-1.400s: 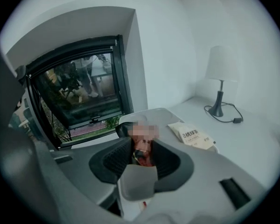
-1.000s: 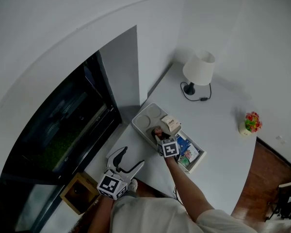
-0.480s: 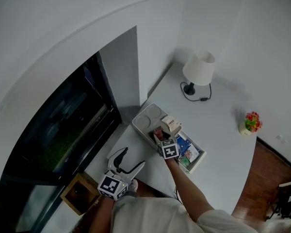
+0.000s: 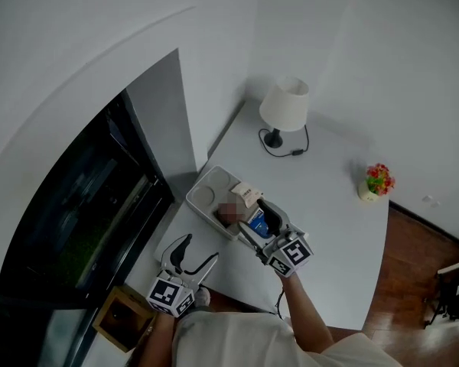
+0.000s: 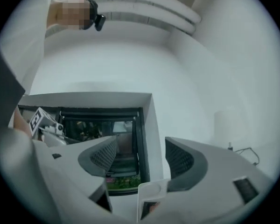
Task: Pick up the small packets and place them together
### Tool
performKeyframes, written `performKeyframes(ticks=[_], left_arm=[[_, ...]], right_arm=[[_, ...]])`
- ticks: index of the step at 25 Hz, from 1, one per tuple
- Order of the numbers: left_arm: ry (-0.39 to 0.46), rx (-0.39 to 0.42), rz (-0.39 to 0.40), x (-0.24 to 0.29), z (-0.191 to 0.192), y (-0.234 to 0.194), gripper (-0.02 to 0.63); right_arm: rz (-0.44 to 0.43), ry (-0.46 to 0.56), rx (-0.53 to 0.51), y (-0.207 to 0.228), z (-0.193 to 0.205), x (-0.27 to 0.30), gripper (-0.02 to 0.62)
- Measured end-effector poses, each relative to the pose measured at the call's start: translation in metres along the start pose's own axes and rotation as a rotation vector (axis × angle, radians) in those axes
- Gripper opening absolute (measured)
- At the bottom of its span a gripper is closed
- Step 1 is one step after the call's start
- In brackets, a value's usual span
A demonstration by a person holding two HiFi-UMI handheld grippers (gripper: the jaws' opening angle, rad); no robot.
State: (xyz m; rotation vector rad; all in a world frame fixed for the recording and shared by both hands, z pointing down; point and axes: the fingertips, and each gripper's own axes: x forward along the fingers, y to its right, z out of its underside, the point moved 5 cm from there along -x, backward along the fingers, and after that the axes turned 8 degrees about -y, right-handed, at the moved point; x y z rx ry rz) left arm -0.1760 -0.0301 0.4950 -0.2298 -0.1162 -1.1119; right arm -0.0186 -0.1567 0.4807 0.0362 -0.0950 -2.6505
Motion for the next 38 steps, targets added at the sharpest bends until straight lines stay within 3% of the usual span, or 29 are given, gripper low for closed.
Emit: performKeyframes(ticks=[2, 5, 7, 12, 16, 23, 38], left_arm=[[-0.006, 0.004, 0.028, 0.008, 0.001, 0.008, 0.341], [0.004, 0.003, 0.075, 0.018, -0.001, 0.025, 0.341], [0.016, 0.013, 0.103, 0.025, -0.003, 0.037, 0.339], [0.025, 0.052, 0.165, 0.043, -0.008, 0.065, 0.339], [0.029, 0.064, 0.201, 0.056, -0.01, 0.087, 0.34], [0.041, 0.083, 0.247, 0.071, -0.012, 0.121, 0.34], [0.059, 0.102, 0.234, 0.077, -0.025, 0.134, 0.339]], right_arm=[[0.062, 0.034, -0.02, 0.001, -0.018, -0.035, 0.379], [0.178, 0.001, -0.067, 0.001, -0.026, -0.089, 0.379], [0.238, -0.049, -0.09, -0.001, -0.022, -0.121, 0.341], [0.37, -0.148, -0.073, 0.002, -0.005, -0.178, 0.319], [0.386, -0.191, -0.103, 0.0, -0.006, -0.196, 0.319], [0.418, -0.146, -0.137, 0.005, -0.026, -0.217, 0.319], [0.427, -0.125, -0.095, -0.002, -0.022, -0.236, 0.318]])
